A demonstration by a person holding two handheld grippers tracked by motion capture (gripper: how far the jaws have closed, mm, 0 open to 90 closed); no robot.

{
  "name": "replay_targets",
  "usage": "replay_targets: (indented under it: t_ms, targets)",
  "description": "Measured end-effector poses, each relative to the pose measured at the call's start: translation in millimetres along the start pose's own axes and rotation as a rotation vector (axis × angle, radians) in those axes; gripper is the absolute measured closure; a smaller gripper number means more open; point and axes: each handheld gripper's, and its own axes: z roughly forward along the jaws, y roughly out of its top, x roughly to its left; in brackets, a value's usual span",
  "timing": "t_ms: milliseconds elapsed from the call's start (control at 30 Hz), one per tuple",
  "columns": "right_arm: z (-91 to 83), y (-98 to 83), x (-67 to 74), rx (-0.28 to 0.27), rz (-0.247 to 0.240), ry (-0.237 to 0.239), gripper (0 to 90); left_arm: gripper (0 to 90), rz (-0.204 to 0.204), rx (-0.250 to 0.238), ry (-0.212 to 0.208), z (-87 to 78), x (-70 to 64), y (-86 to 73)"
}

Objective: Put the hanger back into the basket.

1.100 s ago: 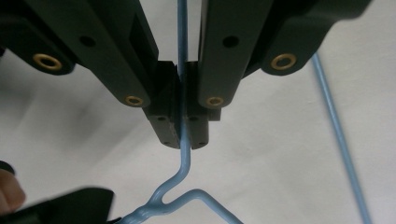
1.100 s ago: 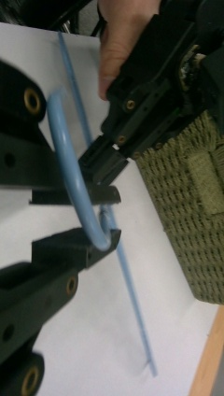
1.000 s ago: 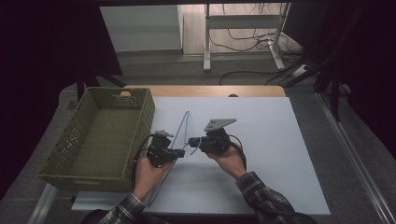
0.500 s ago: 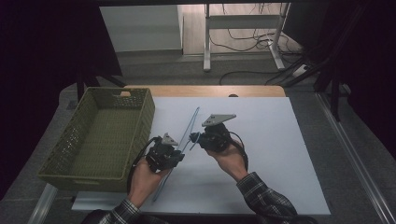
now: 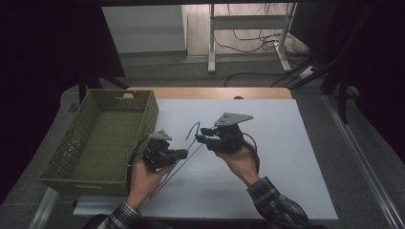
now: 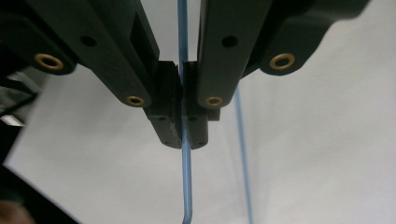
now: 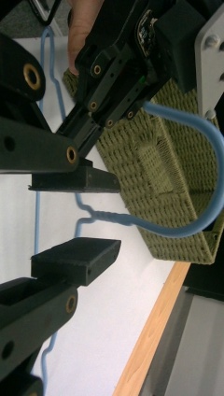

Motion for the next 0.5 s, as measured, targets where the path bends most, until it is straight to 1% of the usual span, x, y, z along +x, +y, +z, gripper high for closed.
replay_targets:
  t_ms: [33,67,100,133,200,267,300,333,367,400,433,500]
  targets:
    - [1.5,-0.6,0.2,0.001,-0.003,0.0,65.7,87.6,0.004,-0.005,-0.029,0.6,-1.1,-0.5]
    - [4.4,-1.9,0.9,0.003,-0.008,-0.002,70.2,87.5,0.005,-0.005,-0.042,1.2,-2.2,-0.6]
    - [6.8,-4.8,2.6,0.001,-0.022,-0.014,83.3,87.4,0.015,0.0,-0.048,2.3,-4.6,-0.7]
    - [7.1,-5.8,3.4,0.0,-0.015,-0.015,84.0,87.1,0.024,0.007,-0.039,3.0,-6.1,-0.6]
    - [6.8,-6.5,4.3,-0.001,-0.012,-0.016,84.5,86.6,0.06,0.025,-0.018,5.1,-8.4,-0.1]
    - [5.5,-6.1,9.4,0.007,-0.032,-0.043,84.7,83.9,0.081,0.042,-0.017,5.8,-7.8,0.4]
    - [5.2,-4.8,11.4,0.023,-0.037,-0.053,84.7,77.2,0.095,0.064,-0.019,5.8,-7.1,1.3]
    - [4.3,-3.5,12.8,0.032,-0.035,-0.061,84.8,70.3,0.105,0.072,-0.02,5.4,-7.0,1.7]
    - [2.8,-2.0,13.6,0.047,-0.035,-0.067,84.7,59.0,0.105,0.091,-0.027,5.7,-6.9,2.9]
    - [2.8,-2.0,13.6,0.047,-0.035,-0.067,84.7,59.0,0.11,0.102,-0.029,5.4,-6.7,4.5]
    - [2.1,-1.4,14.1,0.056,-0.034,-0.071,84.7,57.8,0.124,0.107,-0.033,4.8,-6.8,6.4]
    - [1.3,-1.4,16.0,0.077,-0.038,-0.08,84.7,54.6,0.132,0.143,-0.04,5.6,-6.7,13.1]
